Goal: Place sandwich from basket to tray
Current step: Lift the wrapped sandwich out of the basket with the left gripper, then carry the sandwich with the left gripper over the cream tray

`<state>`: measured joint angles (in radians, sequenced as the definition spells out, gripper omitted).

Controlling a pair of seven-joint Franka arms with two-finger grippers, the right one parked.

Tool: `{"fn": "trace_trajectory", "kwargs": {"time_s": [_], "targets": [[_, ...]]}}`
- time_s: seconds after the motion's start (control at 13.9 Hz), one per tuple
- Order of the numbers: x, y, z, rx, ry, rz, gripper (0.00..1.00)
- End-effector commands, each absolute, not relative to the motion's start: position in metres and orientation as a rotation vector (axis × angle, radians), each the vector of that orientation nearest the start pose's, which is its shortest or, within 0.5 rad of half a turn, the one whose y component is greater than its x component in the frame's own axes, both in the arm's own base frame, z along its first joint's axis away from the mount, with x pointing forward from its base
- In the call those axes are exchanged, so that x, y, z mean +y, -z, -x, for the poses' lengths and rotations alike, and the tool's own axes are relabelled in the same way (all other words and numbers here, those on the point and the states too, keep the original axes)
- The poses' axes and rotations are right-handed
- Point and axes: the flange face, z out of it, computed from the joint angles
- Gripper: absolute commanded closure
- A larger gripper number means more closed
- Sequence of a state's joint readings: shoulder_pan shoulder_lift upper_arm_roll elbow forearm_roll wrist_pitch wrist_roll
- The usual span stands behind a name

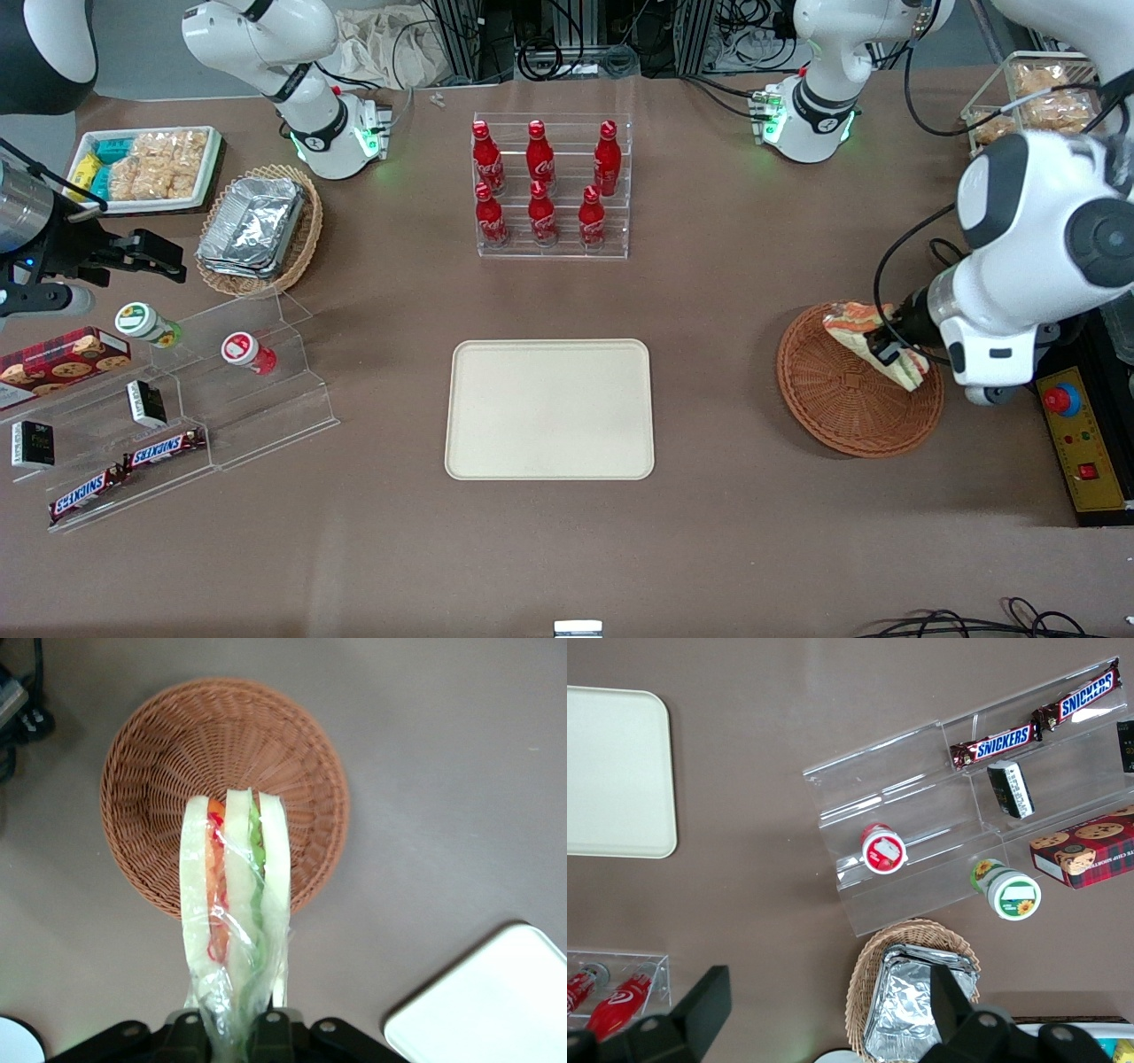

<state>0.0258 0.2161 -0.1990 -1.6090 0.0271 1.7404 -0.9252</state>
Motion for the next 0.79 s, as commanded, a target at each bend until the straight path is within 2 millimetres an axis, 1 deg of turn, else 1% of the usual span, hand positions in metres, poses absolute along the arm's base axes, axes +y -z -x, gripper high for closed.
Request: {"fn": "trace_trajectory", "kwargs": {"time_s": [0.0,0.22,0.29,0.36,0.43,0.51,0.58,0.65,0.72], "targets": [[-0.105,-0.498,-0.618,-0.988,-0.166,3.009,1.00],[-0.191,-0.491,-0.604,-0.492,-0.186,3.148,1.00],[-0.226,-0.483,-0.601,-0.303,-0.179,3.153,1.00],[-0.257,-0.472,-0.597,-0.185,-0.168,3.136,1.00],[-0.287,-0.459,-0.593,-0.089,-0.179,3.131,1.00],[-0.316,-0.441,-0.593,-0.017,-0.178,3.144,1.00],[-0.335,-0.415,-0.601,0.011,-0.180,3.172,1.00],[-0.350,-0.394,-0.607,0.026,-0.180,3.196,1.00],[-0.374,-0.379,-0.601,0.088,-0.172,3.191,1.00]]}}
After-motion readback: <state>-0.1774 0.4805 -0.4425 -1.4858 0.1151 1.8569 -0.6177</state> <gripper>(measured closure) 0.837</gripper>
